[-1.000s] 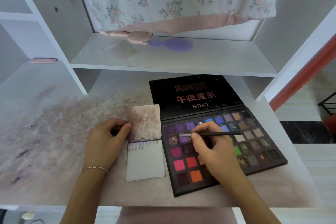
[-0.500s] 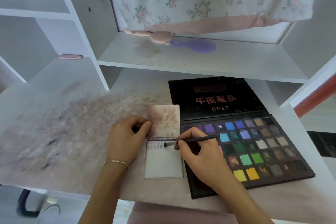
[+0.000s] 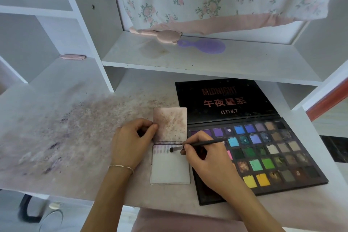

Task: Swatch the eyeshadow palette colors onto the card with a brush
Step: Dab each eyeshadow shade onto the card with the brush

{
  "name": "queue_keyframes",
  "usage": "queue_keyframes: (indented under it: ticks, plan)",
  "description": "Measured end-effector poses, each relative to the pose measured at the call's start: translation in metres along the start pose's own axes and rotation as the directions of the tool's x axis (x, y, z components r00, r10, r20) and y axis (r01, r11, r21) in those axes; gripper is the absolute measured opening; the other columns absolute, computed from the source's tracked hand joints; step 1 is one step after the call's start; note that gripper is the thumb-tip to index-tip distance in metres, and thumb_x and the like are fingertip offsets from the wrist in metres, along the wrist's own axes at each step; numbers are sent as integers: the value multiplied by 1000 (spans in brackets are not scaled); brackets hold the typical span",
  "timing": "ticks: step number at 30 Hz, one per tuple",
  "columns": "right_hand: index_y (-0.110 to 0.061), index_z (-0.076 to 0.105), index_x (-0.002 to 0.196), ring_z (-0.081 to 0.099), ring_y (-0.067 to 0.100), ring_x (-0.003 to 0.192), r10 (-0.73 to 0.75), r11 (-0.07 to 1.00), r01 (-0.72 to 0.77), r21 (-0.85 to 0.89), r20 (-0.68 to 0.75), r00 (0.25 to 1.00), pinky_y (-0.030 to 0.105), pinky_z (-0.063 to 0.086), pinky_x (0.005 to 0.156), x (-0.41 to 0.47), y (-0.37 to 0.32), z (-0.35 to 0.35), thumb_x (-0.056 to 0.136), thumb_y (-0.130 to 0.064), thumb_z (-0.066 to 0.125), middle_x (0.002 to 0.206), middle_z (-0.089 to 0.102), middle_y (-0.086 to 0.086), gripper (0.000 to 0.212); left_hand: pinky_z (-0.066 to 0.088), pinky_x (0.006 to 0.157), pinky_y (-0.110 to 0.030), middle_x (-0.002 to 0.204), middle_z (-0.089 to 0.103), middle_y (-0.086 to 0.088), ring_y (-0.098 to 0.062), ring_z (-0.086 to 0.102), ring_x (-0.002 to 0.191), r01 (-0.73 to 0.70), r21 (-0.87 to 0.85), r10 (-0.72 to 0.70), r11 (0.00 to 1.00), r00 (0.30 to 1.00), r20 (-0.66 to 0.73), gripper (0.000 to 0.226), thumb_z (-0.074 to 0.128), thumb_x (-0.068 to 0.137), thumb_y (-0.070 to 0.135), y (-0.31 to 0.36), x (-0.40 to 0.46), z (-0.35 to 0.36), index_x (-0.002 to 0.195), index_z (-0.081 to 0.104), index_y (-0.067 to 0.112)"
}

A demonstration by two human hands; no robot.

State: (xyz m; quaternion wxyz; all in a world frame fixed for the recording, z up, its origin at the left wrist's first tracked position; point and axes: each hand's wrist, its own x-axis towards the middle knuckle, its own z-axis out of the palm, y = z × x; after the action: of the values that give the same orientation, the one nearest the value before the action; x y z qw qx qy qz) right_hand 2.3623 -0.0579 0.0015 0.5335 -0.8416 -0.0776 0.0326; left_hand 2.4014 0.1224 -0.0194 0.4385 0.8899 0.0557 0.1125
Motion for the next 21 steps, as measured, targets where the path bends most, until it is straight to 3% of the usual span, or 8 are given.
queue_keyframes:
  ticks: [7,17,21]
  plan:
    - [-27,56,77,61,10,71,5,1000,-5,-16,21,1000,25,52,63,0,0,-1,85,-18,57,74,67,-1,12,41,59,-18,65,64,19,2,58,65,3,-9,-3,1000,1000,-2,13,66,78,27,-1,-1,-1,67,64,33]
    - [-29,55,77,61,5,75,-1,1000,2,-18,13,1000,19,52,67,0,0,-1,85,-18,56,76,67,-4,14,42,60,-19,64,63,20,2,58,65,-6,-4,6,1000,1000,-6,16,67,78,27,0,-1,-1,65,62,36]
    - [-30,54,77,62,7,77,1,1000,0,-26,21,1000,23,53,71,0,1,-1,85,-19,56,78,67,-5,14,41,60,-17,62,62,21,5,57,64,-5,2,5,1000,1000,-12,19,67,78,28,0,0,0,64,60,39]
